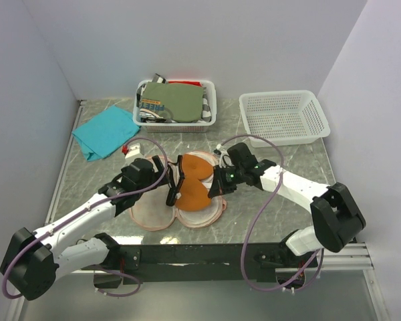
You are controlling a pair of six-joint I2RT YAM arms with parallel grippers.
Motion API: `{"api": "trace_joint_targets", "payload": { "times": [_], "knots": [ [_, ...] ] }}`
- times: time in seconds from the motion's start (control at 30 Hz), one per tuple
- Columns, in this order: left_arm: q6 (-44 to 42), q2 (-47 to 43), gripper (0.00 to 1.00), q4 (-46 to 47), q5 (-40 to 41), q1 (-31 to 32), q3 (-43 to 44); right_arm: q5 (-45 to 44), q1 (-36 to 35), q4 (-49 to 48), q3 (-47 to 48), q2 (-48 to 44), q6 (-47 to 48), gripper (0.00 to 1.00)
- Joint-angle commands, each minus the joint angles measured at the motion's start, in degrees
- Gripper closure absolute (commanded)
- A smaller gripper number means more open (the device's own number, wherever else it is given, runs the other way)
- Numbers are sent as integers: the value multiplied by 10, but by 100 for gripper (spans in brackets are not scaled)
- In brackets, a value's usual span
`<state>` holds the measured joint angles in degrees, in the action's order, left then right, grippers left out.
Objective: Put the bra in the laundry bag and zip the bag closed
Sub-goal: Adjust the bra in the laundry bag.
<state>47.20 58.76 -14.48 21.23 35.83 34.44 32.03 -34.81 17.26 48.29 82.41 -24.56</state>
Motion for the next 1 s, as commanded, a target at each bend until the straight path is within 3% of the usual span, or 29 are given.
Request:
{"api": "trace_joint_targets", "payload": {
  "times": [0.0,0.43,0.5,0.53,0.57,0.67,0.77,0.97],
  "knots": [
    [-14,5,4,16,-7,0,24,-18,17,45,-10,-29,47,94],
    [-19,25,4,33,-26,0,24,-54,28,70,-14,-4,66,92],
    [-27,28,4,38,-31,0,22,-54,27,70,-14,-2,66,83],
    [-32,30,4,55,-50,0,20,-59,27,70,-12,-1,66,75],
    [-38,32,4,65,-59,0,18,-65,28,68,-11,0,63,61],
    [-56,43,4,99,-118,0,13,-93,27,57,-14,-5,46,43],
    [-80,49,4,128,-182,1,4,-129,27,45,-18,-28,20,41],
    [-94,43,4,140,-253,3,-23,-112,26,24,-29,-65,-8,40]
  ]
}}
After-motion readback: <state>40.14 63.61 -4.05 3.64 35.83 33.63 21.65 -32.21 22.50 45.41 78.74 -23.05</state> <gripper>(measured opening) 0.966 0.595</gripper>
